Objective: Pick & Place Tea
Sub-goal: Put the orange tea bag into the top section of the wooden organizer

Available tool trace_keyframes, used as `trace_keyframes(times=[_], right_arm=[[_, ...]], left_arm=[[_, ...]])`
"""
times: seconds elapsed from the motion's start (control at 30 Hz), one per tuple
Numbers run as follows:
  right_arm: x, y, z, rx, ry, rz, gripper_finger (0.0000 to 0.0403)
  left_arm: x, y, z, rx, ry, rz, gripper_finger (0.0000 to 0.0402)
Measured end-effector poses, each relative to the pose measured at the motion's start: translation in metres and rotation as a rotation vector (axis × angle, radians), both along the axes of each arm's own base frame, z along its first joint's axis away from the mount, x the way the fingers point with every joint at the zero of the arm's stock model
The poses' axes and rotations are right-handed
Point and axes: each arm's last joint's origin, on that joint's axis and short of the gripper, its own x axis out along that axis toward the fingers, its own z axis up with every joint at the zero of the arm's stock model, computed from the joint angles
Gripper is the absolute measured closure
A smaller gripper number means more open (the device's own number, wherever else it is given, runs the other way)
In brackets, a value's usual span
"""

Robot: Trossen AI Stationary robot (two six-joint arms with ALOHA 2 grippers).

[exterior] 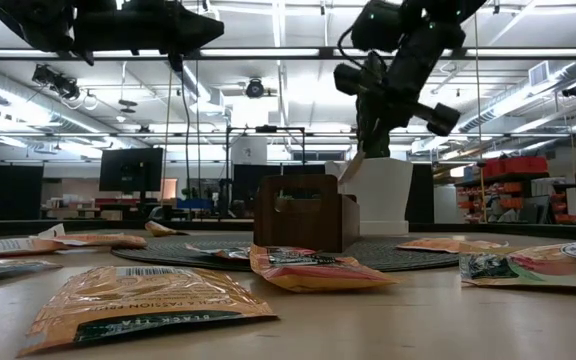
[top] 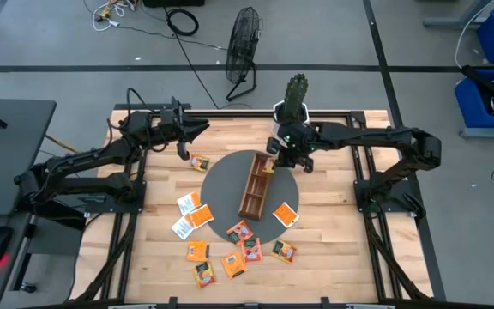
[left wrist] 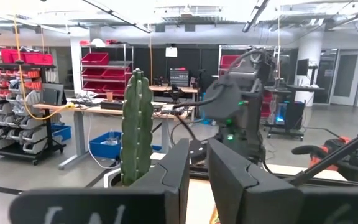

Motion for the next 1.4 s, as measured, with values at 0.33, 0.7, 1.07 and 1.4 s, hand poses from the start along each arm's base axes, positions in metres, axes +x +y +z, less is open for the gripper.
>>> trace_keyframes(times=[0.33, 0.7, 1.07, 1.4], right_arm=[[0.011, -0.015, -0.025, 0.107, 0.002, 0.045, 0.0403], [0.009, -0.025, -0.029, 0.117, 0.014, 0.02, 0.0403], [0.003, -0.033, -0.031, 0.114, 0.04, 0.02, 0.0403], [0.004, -0.033, -0.03, 0.088, 0.026, 0.033, 0.0382]], left_arm=[[0.0, 0.0, -0.001, -0.009, 0.01, -0.001, 0.034], [0.001, 0.0, -0.003, -0.025, 0.027, -0.001, 0.034], [0.001, 0.0, -0.004, -0.027, 0.033, -0.001, 0.034], [0.001, 0.001, -0.005, -0.035, 0.044, -0.001, 0.034]])
